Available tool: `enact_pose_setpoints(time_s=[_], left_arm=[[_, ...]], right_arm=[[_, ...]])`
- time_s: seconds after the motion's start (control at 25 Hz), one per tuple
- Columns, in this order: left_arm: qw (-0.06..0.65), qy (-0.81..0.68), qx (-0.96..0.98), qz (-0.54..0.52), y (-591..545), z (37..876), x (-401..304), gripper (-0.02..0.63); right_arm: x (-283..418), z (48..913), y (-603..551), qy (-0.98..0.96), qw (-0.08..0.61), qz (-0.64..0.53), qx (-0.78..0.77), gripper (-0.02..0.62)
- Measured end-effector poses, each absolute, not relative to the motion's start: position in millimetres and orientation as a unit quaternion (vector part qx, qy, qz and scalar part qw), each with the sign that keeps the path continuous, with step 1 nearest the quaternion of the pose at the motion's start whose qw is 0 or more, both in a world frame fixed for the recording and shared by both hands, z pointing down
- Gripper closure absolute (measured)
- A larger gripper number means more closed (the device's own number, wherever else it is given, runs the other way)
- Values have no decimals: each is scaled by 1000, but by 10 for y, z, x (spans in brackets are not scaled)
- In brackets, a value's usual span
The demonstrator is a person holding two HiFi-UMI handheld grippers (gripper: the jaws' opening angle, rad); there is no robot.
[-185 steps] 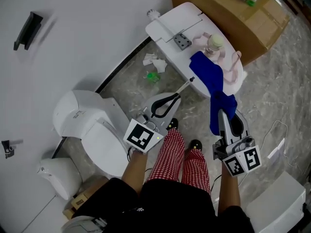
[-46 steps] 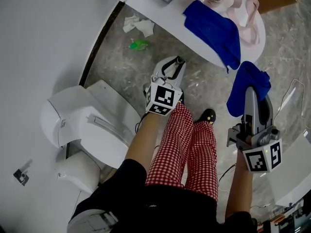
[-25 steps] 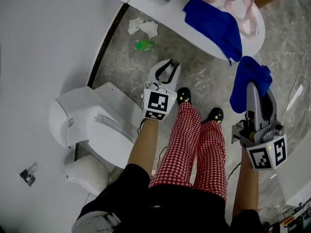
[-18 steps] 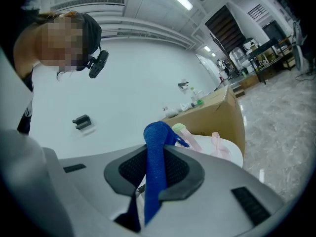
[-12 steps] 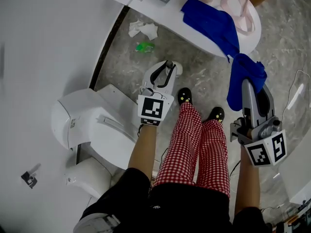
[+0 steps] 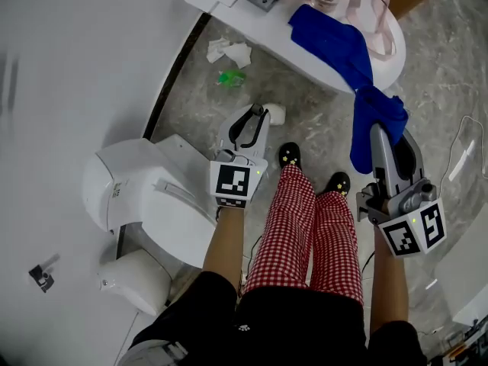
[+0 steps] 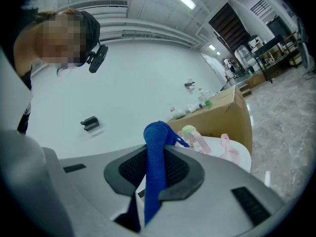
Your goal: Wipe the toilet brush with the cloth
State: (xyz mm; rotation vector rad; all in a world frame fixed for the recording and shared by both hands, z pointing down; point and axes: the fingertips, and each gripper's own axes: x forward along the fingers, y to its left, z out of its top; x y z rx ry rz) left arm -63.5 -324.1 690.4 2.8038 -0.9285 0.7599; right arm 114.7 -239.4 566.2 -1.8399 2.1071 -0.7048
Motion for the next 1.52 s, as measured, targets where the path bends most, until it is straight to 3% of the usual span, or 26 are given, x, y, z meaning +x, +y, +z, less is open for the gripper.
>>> enact_pose_setpoints(time_s=[1.2,1.52], left_arm=[[49,-330,918,213,-2671,6006,-655,514],[45,-326,921,210,-2539,5700,-586,514]], right_arm=[[667,5142,-2253,794,132,-220,-551,531],[554,5035,-2184,808,162,-226,-520,531]])
